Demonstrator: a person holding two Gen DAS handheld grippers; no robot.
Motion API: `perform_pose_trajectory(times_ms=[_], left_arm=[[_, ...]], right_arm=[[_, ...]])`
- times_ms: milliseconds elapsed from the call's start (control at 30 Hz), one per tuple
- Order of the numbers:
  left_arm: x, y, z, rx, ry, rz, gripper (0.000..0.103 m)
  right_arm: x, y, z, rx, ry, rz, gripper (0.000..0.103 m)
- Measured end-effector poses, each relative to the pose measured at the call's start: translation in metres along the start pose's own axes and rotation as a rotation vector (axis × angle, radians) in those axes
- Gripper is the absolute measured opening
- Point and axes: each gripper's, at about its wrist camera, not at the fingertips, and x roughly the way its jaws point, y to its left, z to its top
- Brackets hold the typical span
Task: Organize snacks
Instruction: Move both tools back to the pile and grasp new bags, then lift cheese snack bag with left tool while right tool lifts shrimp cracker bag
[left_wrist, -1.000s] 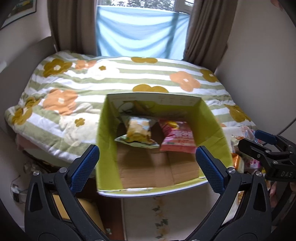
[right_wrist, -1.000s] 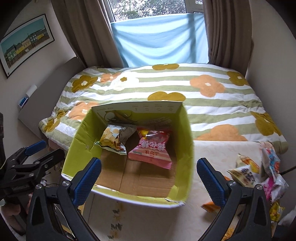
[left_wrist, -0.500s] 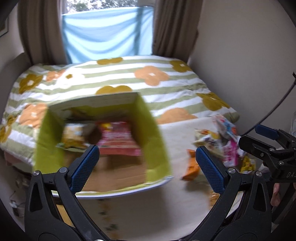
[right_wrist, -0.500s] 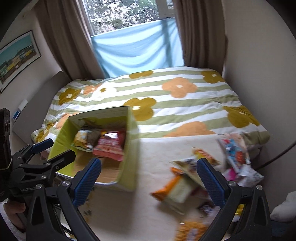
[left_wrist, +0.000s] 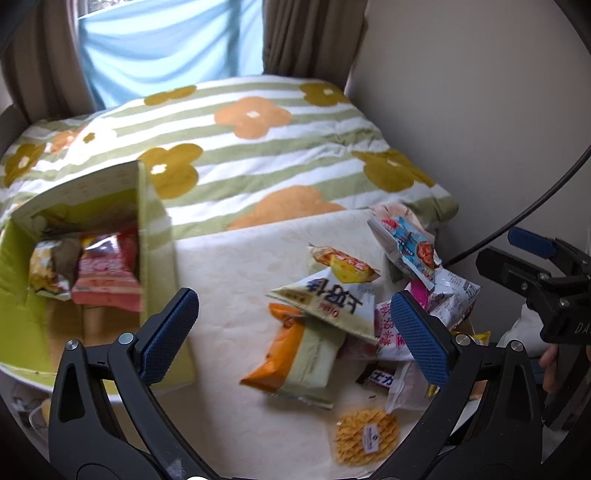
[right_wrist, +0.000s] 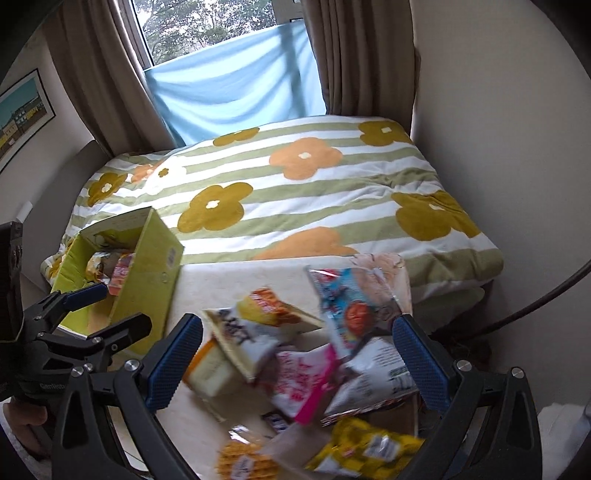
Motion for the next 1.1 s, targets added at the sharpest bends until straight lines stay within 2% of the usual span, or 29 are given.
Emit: perform_pose_trajectory(times_ms=[233, 300, 400, 633, 733, 800, 867, 900, 967, 1100], left_arm=[[0.06, -0.031, 0.011, 0.087, 0.114, -0.004, 0.103], [0.078, -0.038, 0.011, 0.123, 0.151, -0.013, 0.103], [0.103, -0.048, 0.008, 0.176, 0.203, -0.021, 0.103], [0.142, -0.056, 0.004, 0.22, 0.274, -0.039, 0.103], [0.153, -0.057, 0.003, 0.226, 0.289, -0.036, 0.094], [0.158, -0.055, 0.003, 0.22, 0.291, -0.036, 0.081], [0.162, -0.053, 0.004, 0.217, 0.299, -0.048, 0.076], [0.163, -0.052, 0.004, 0.219, 0.3, -0.053, 0.066], [0.165, -0.053, 0.004, 0.228, 0.303, -0.047, 0.056], [0.165, -0.048, 0.008, 0.227, 0.295, -0.049, 0.052]], right_arm=[[0.039, -0.041, 0.004, 0.029, 0.032, 0.018, 0.102], [0.051, -0.047, 0.005, 0.025, 0.064, 0.012, 0.102], [0.074, -0.054, 0.004, 0.0, 0.182, -0.014, 0.102], [0.099, -0.06, -0.002, -0.022, 0.251, -0.046, 0.103], [0.109, -0.061, -0.002, -0.024, 0.271, -0.047, 0.103], [0.115, -0.061, -0.002, -0.015, 0.284, -0.045, 0.103], [0.121, -0.062, 0.0, -0.012, 0.294, -0.044, 0.103], [0.124, -0.062, 0.001, -0.014, 0.301, -0.047, 0.103], [0.128, -0.06, 0.003, -0.024, 0.307, -0.052, 0.103], [0.136, -0.055, 0.007, -0.05, 0.316, -0.056, 0.103]])
